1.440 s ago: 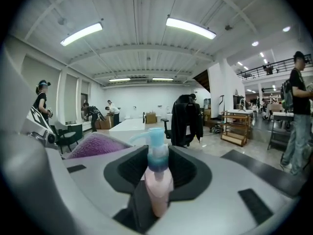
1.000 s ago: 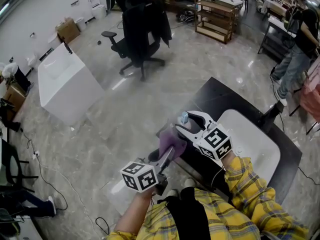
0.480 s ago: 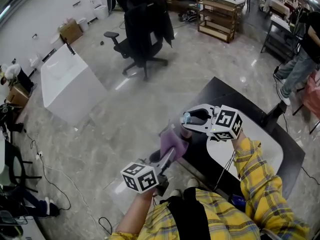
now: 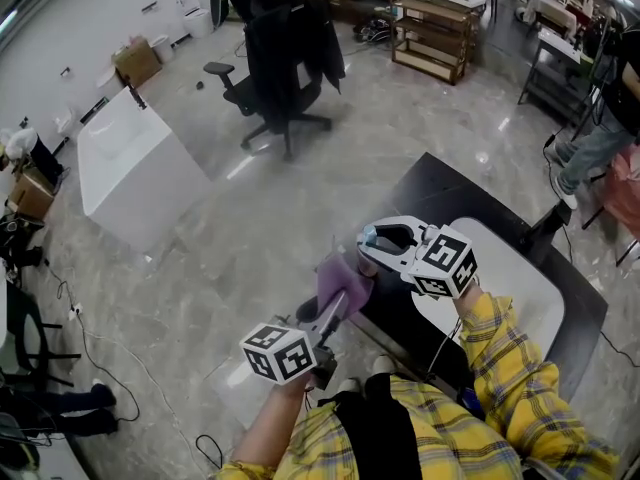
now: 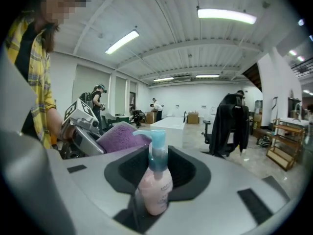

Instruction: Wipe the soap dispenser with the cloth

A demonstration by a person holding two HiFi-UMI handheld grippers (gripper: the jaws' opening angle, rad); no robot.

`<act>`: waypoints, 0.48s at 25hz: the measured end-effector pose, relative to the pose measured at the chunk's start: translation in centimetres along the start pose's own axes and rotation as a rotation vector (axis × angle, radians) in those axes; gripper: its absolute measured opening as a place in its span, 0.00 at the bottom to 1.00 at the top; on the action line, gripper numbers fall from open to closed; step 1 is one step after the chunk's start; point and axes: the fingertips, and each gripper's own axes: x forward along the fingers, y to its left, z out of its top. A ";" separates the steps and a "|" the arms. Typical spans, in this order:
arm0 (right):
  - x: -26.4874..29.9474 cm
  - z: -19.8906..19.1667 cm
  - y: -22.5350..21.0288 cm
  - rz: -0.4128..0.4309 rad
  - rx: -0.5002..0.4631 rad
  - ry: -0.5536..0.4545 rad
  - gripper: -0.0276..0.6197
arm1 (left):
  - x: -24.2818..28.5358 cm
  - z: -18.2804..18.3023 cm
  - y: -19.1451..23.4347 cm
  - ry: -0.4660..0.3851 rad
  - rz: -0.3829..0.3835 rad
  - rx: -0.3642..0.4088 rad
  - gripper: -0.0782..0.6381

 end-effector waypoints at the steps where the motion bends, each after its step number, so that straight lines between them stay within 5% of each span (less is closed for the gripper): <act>1: 0.0 0.0 -0.1 -0.043 0.013 -0.011 0.21 | 0.1 0.1 0.0 -0.005 0.002 -0.001 0.21; 12: -0.7 -0.3 -1.1 -0.434 0.129 -0.011 0.21 | 0.2 0.4 -0.8 -0.016 -0.028 -0.007 0.22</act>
